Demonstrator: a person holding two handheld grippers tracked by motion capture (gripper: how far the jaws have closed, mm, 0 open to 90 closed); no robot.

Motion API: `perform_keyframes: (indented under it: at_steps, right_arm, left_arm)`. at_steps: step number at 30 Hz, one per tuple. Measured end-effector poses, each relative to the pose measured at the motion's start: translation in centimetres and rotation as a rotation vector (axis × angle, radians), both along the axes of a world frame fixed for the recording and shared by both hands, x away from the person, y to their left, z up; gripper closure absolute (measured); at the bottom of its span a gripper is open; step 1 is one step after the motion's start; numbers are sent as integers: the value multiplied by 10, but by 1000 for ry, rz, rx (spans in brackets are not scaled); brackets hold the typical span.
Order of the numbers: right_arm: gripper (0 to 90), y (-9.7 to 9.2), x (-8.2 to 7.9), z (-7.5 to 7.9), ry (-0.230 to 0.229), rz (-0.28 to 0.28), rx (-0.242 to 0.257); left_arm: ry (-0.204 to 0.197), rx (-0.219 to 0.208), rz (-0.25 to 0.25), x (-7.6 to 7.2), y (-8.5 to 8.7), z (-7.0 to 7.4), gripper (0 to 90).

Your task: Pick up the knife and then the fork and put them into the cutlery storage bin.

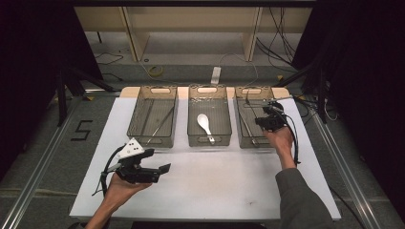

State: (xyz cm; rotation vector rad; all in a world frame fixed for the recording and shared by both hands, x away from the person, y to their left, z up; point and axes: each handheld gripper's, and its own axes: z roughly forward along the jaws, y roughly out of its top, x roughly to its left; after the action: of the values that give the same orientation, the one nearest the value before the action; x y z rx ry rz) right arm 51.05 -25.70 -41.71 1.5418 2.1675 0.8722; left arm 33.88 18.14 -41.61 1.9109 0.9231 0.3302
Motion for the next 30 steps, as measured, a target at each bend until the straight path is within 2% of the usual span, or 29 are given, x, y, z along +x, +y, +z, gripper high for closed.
perform_keyframes:
  at_steps: [12, 13, 15, 18, 25, 30]
  right_arm:
    - [864, 1, 1, -4, 32, -11, 6]
    - [842, 1, 1, -4, 36, -11, 8]
    - [704, 0, 2, -3, 38, -8, 30]
    - [600, 0, 1, 1, 27, -6, 50]
    - [475, 2, -7, 10, -3, 29, 82]
    - [408, 6, -22, 21, -57, 84, 129]
  left_arm:
    - [4, 4, 2, 0, 1, 0, 153]
    - [4, 4, 1, 0, 1, 0, 153]
    - [4, 4, 1, 0, 1, 0, 153]
    - [5, 4, 3, 0, 1, 0, 153]
    - [7, -14, 4, 0, 2, 0, 153]
    - [7, -28, 10, 0, 3, 1, 153]
